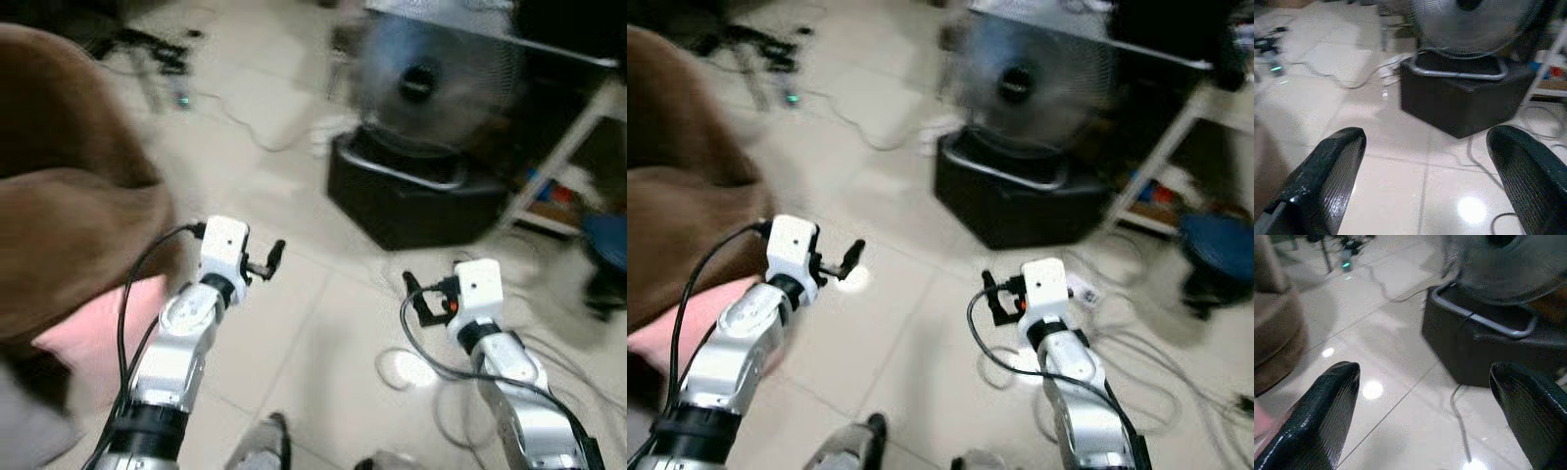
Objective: Move the pillow to the sofa from floor
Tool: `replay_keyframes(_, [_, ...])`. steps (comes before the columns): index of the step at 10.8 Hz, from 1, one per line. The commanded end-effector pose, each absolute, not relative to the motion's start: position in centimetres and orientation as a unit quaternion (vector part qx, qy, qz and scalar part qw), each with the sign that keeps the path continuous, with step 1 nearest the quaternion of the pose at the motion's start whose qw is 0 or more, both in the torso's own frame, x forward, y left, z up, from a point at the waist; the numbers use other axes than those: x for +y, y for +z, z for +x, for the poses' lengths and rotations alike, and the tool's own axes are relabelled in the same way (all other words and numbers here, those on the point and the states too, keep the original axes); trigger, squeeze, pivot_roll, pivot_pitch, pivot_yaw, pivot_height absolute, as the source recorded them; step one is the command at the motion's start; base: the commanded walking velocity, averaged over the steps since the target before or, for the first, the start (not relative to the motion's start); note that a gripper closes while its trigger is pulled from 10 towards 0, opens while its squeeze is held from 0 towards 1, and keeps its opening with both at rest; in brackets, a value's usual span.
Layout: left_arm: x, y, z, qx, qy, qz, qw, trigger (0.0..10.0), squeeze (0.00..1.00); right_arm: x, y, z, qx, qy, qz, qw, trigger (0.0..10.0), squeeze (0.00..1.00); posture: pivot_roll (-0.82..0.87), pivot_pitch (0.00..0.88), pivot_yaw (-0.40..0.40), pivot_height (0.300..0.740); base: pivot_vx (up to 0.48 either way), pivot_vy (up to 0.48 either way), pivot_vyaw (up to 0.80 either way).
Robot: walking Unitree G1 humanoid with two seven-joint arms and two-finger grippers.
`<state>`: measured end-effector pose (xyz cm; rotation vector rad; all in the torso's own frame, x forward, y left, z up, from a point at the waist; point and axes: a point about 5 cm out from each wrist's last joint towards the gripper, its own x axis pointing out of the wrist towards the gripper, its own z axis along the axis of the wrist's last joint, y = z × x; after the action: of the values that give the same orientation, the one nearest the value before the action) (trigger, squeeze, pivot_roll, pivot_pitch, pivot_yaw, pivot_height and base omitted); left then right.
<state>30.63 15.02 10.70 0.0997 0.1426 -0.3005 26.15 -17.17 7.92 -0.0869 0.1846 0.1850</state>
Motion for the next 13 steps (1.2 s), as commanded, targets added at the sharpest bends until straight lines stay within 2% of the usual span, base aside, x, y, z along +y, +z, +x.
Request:
replay_keyframes(1, [14.8,10.48,30.44,0.075,-0.151,0.044,0.985,10.0,0.0,-17.83,7.55,26.05,0.105,0.076,-0.034,0.991,10.0,0.0,0.02,0.129,-0.048,0.732,0.0,0.0,0.0])
replay_keyframes(7, [14.66,10.29,30.24,0.081,-0.153,0.038,0.984,10.0,0.0,-17.86,7.64,25.94,0.102,0.081,-0.047,0.99,10.0,0.0,0.02,0.13,-0.054,0.732,0.0,0.0,0.0])
replay_keyframes(8, [14.66,10.27,30.2,0.08,-0.148,0.023,0.985,10.0,0.0,-17.84,7.63,25.88,0.103,0.084,-0.049,0.99,10.0,0.0,0.02,0.134,-0.056,0.732,-0.48,0.0,0.72])
replay_keyframes(9, [14.65,10.27,30.2,0.081,-0.146,0.016,0.986,10.0,0.0,-17.86,7.62,25.86,0.105,0.084,-0.05,0.99,10.0,0.0,0.02,0.137,-0.057,0.732,-0.401,0.27,0.72])
replay_keyframes(11, [14.55,10.21,30.16,0.089,-0.15,0.002,0.985,10.0,0.0,-17.96,7.52,25.79,0.109,0.079,-0.043,0.99,10.0,0.0,0.02,0.14,-0.057,0.732,0.0,0.48,0.41])
replay_keyframes(13, [14.52,10.11,30.06,0.093,-0.153,-0.002,0.984,10.0,0.0,-17.83,7.37,25.75,0.111,0.082,-0.04,0.99,10.0,0.0,0.03,0.141,-0.057,0.732,0.0,0.48,0.0])
